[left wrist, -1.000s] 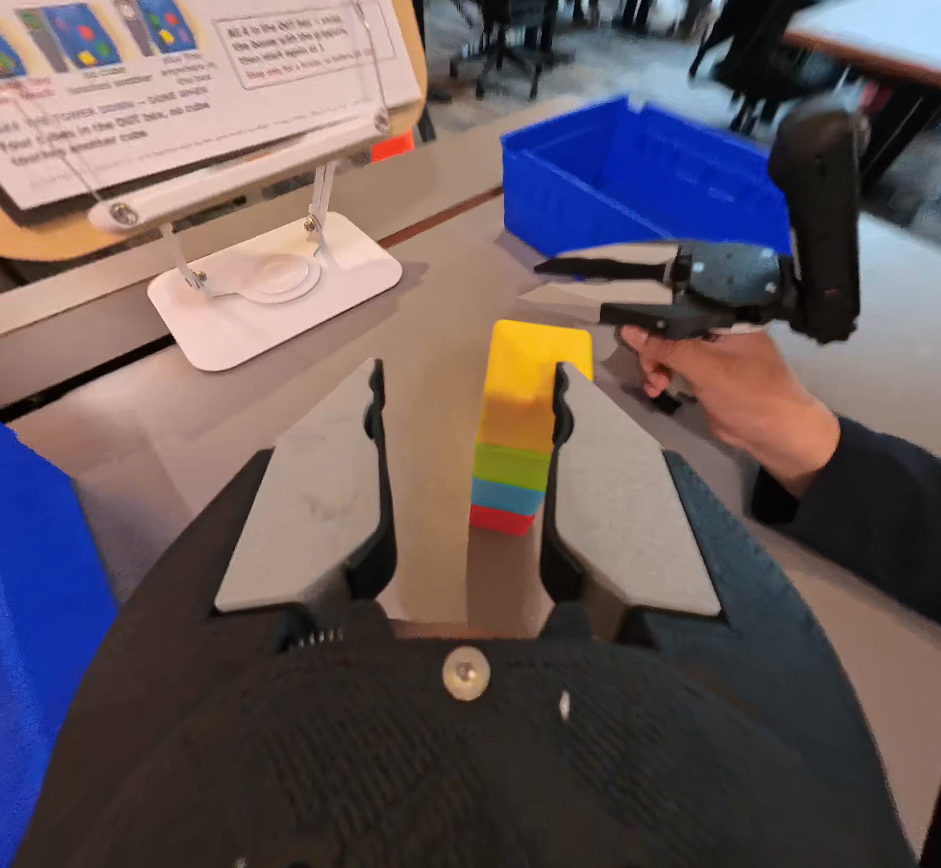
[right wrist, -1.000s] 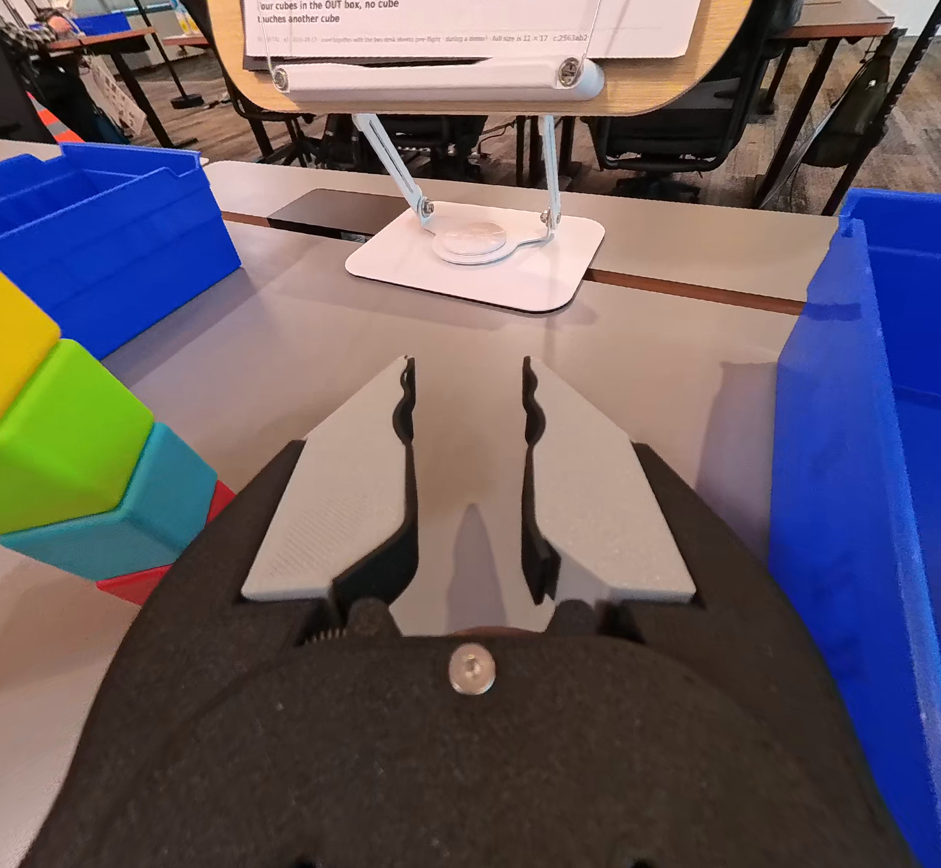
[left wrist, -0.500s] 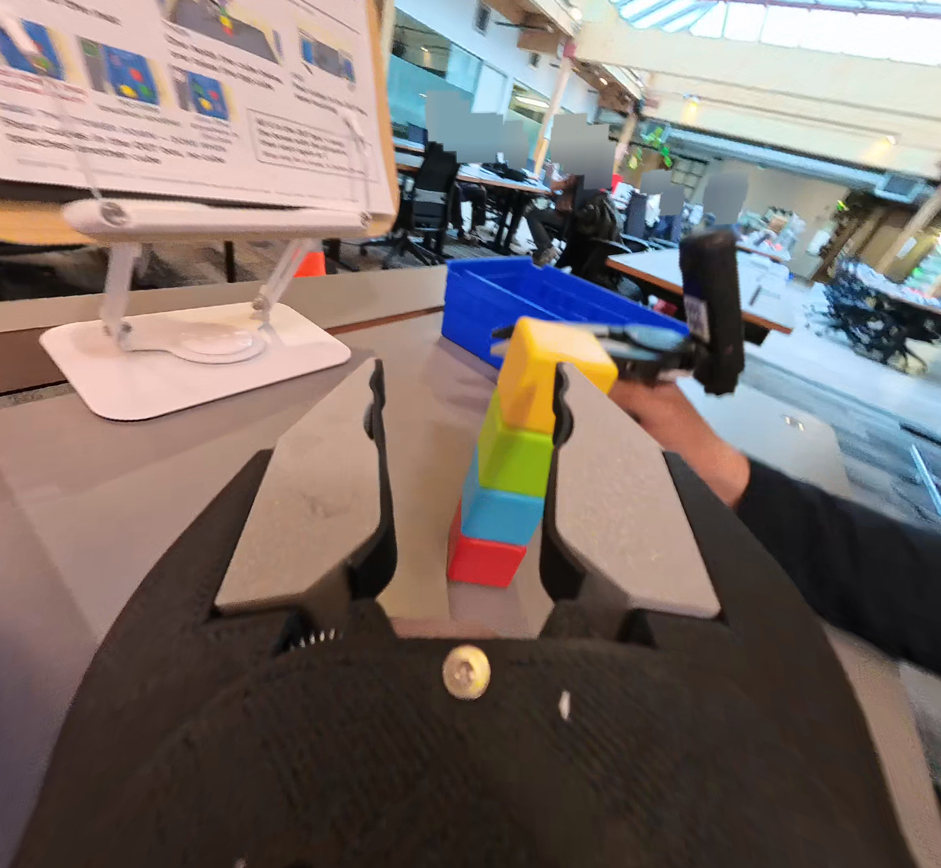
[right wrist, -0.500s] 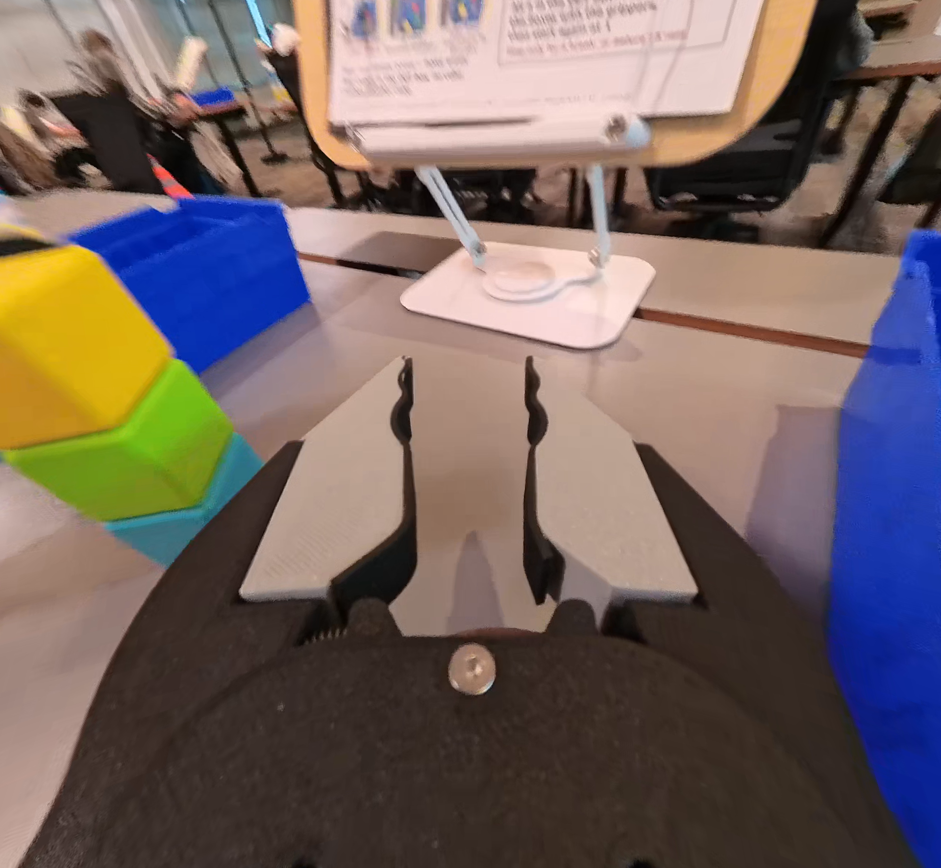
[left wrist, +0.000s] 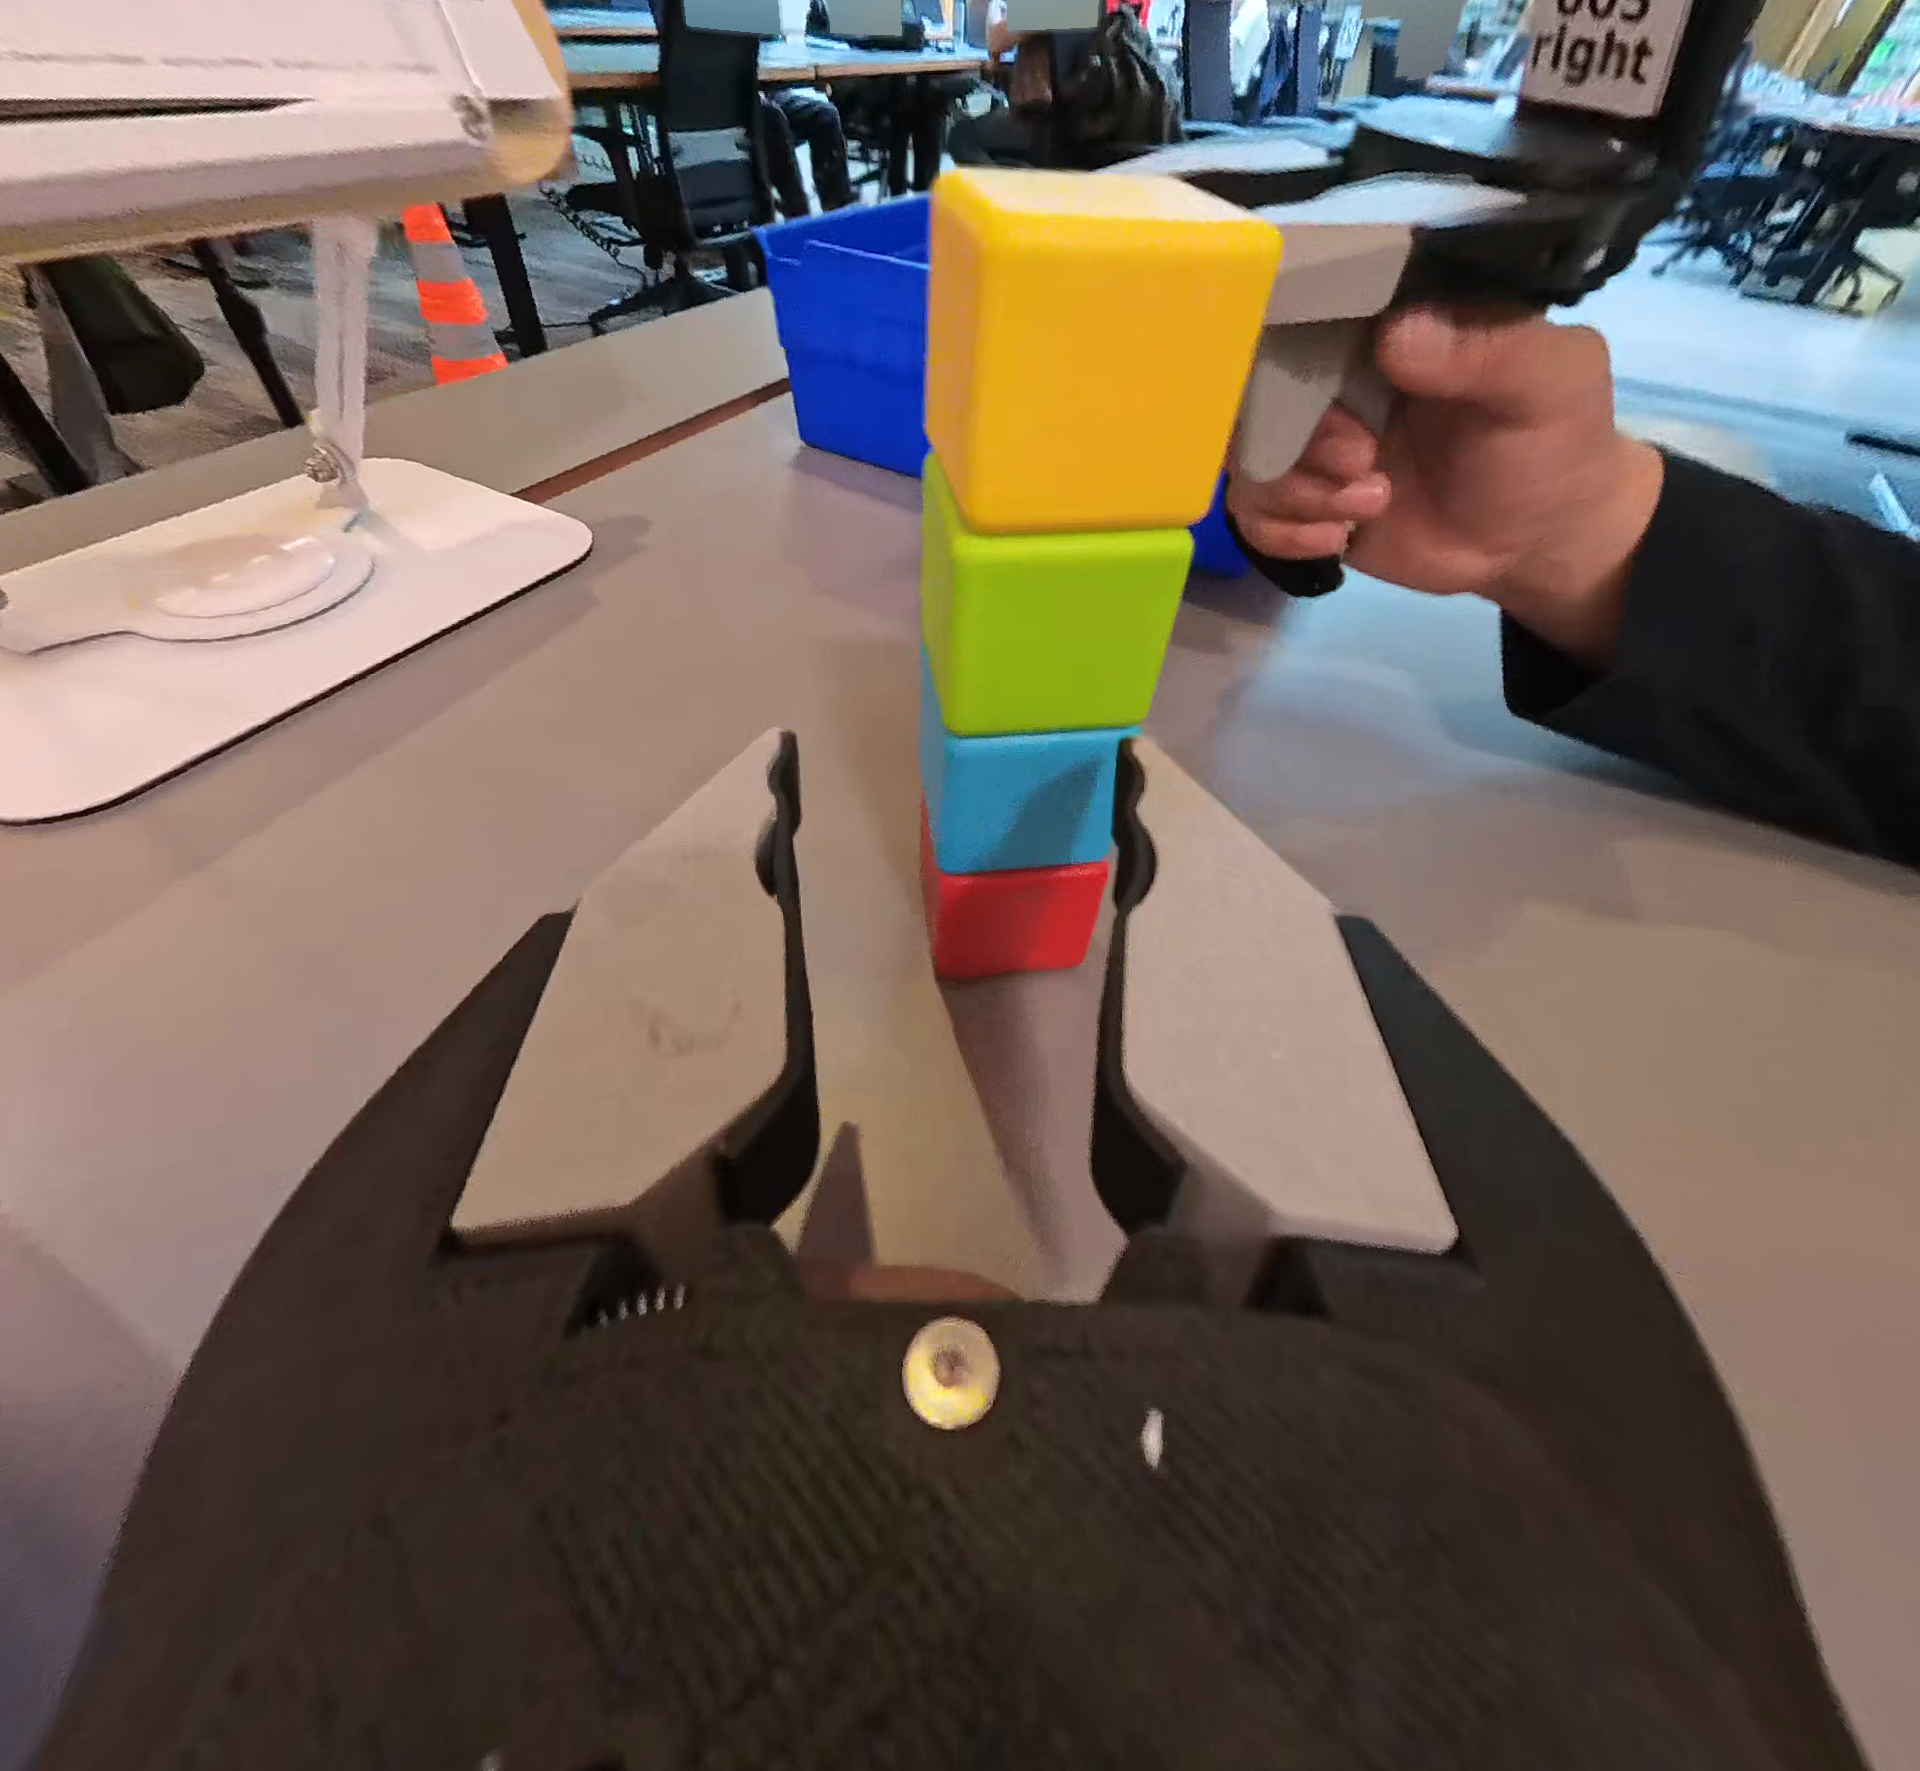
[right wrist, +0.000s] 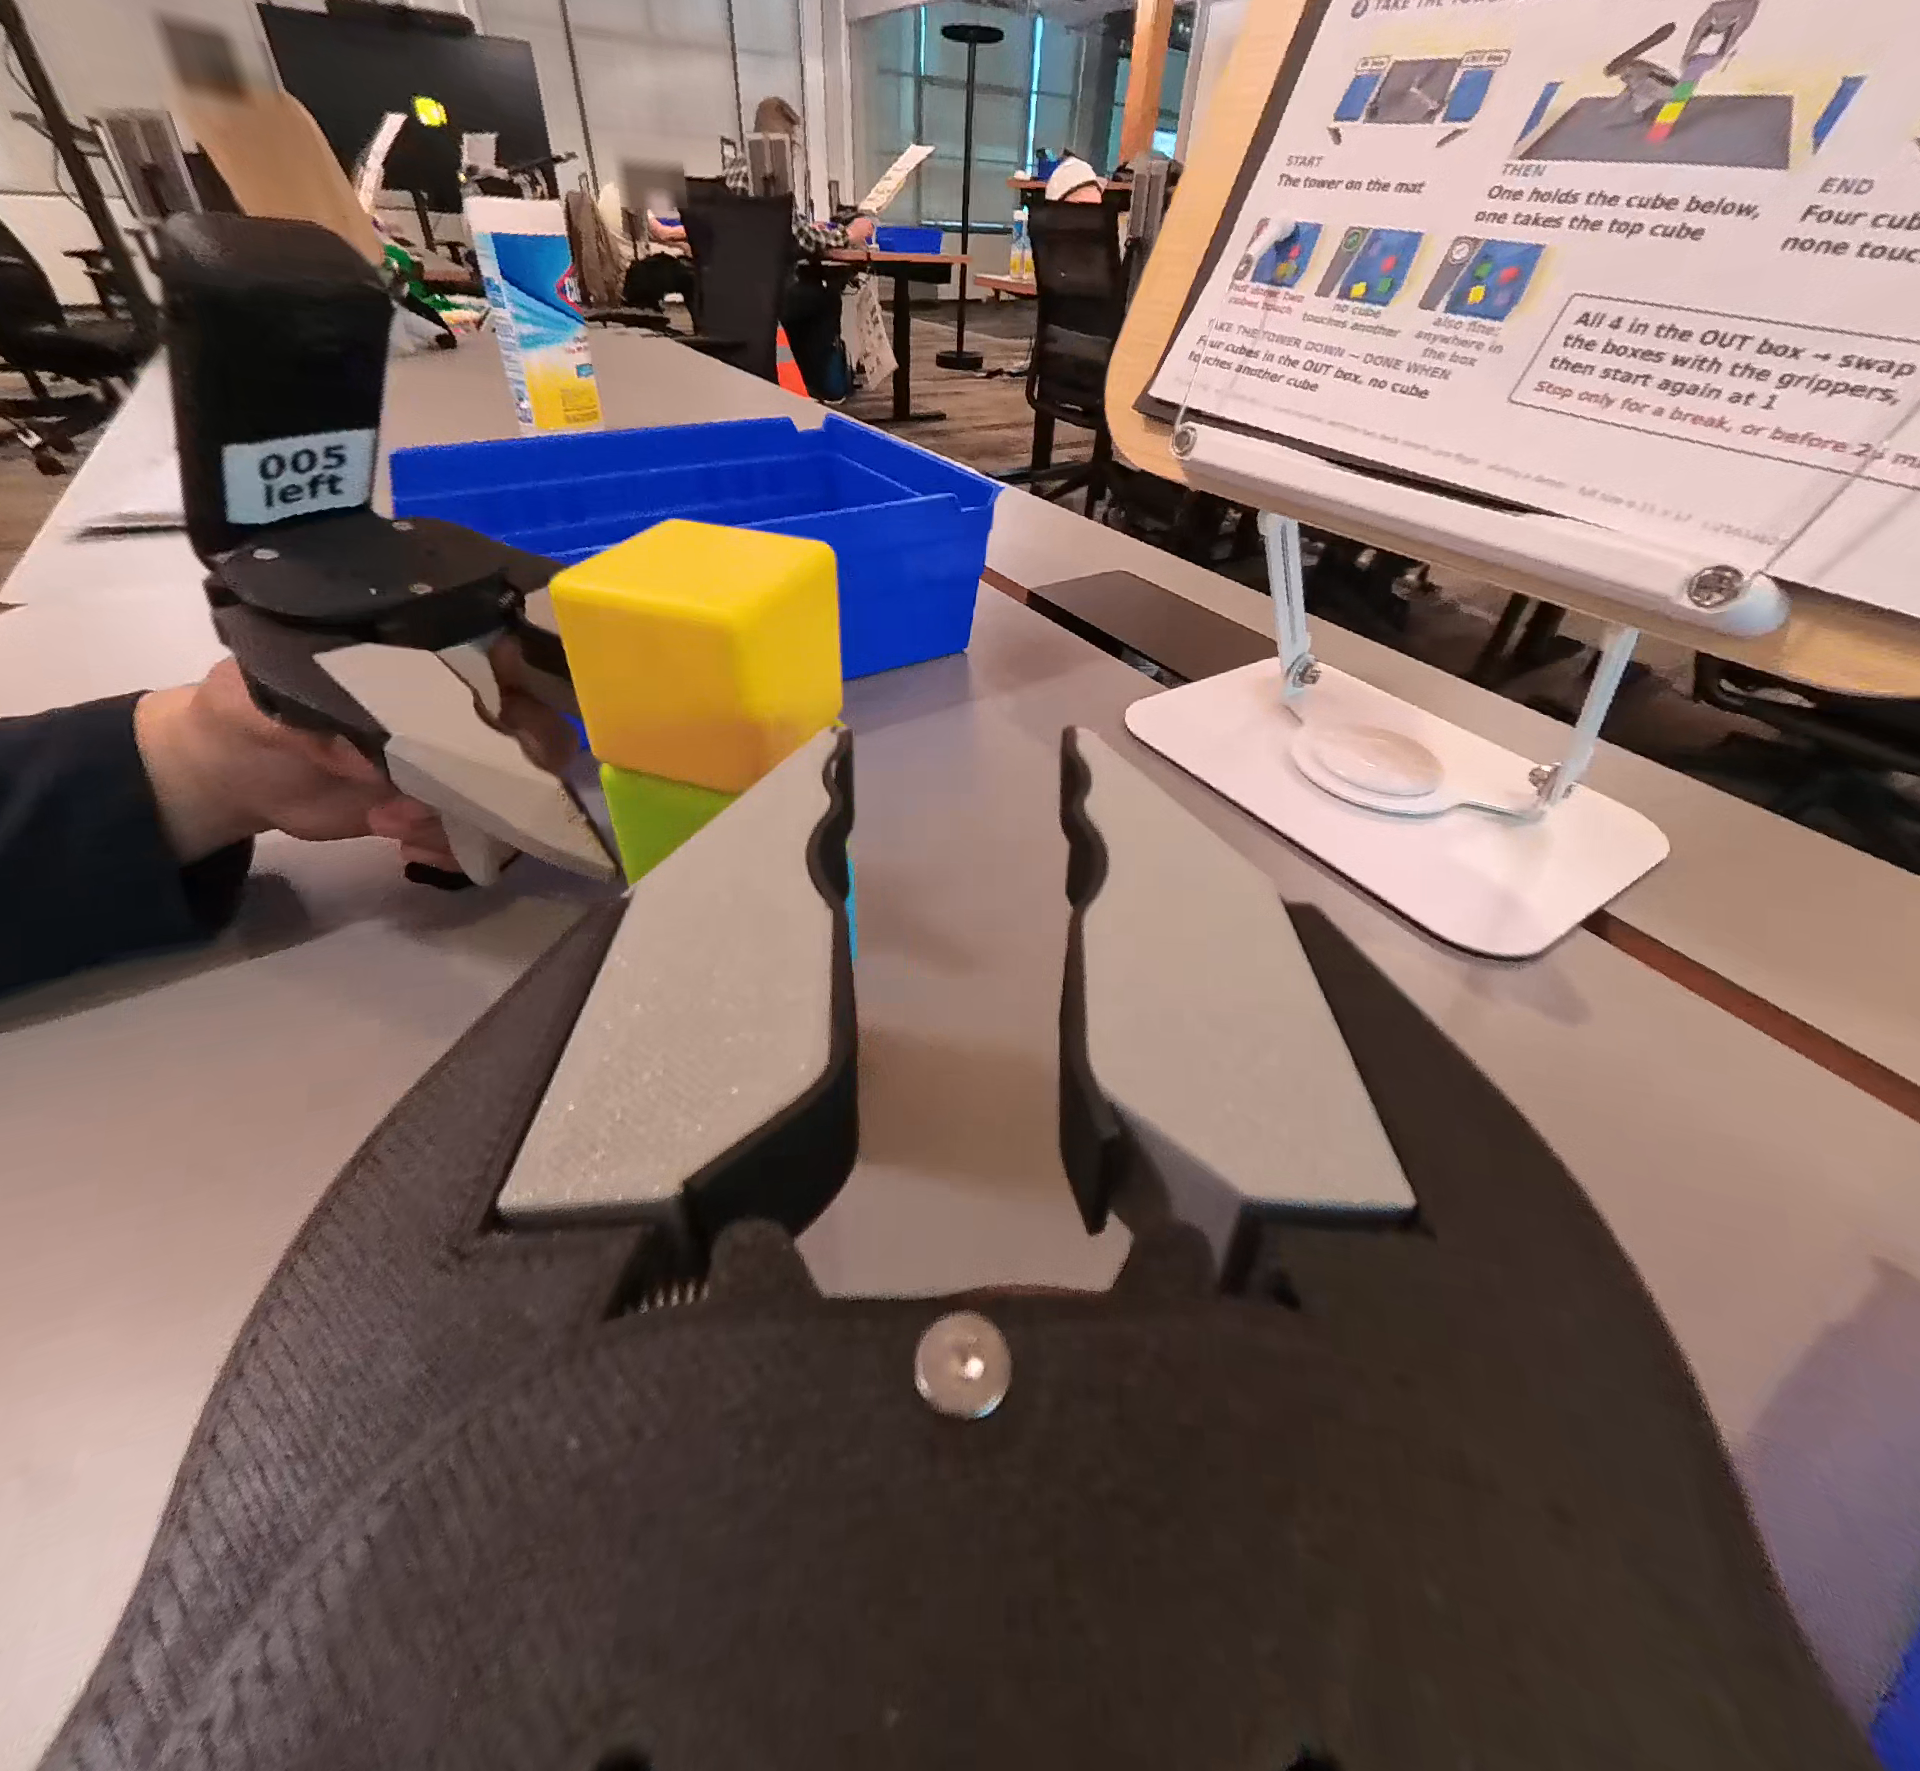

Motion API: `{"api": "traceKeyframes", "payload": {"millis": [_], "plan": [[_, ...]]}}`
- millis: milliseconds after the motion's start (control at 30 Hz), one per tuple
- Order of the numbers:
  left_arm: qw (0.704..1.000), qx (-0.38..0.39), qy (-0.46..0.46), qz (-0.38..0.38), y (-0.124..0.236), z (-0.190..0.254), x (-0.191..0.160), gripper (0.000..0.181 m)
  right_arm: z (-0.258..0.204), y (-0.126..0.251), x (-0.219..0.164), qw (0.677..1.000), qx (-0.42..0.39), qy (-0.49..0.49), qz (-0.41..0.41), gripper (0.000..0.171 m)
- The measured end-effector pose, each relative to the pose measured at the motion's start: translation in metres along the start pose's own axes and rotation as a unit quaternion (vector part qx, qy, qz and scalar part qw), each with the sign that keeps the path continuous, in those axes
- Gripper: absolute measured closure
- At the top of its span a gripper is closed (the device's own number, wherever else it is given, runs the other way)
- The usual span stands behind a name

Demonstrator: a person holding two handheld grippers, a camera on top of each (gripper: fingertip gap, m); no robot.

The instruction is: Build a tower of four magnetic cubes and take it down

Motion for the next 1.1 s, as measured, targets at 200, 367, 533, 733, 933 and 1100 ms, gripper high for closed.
{"api": "traceKeyframes", "payload": {"millis": [200,367,533,733,933,1100], "plan": [[0.999,0.004,-0.03,-0.016,-0.008,0.009,-0.005,0.121,-0.014,0.005,-0.007,0.996,0.074,0.043,-0.013,0.148],[1.0,0.005,-0.026,0.004,-0.006,0.009,0.0,0.122,-0.025,0.0,-0.013,0.992,0.108,0.057,-0.037,0.148],[1.0,-0.003,-0.024,0.016,-0.005,0.01,0.002,0.13,-0.026,-0.006,-0.023,0.991,0.099,0.067,-0.068,0.151],[0.999,-0.025,-0.038,0.01,-0.007,0.019,0.001,0.135,-0.021,-0.012,-0.033,0.989,0.063,0.085,-0.1,0.151],[0.997,-0.058,-0.043,0.004,-0.009,0.029,0.0,0.144,-0.01,-0.016,-0.041,0.99,0.017,0.075,-0.117,0.151],[0.997,-0.06,-0.045,0.003,-0.011,0.03,-0.001,0.142,0.001,-0.016,-0.044,0.991,-0.011,0.041,-0.123,0.149]]}}
Point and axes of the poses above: each gripper's, where its closed fingertips meet, y back along the fingers, x out of its top, z = x × y across the jaws, the point moved 7 cm from there along y, back along the fingers, and after that the axes turned 4 degrees about z, right-handed, at the moved point
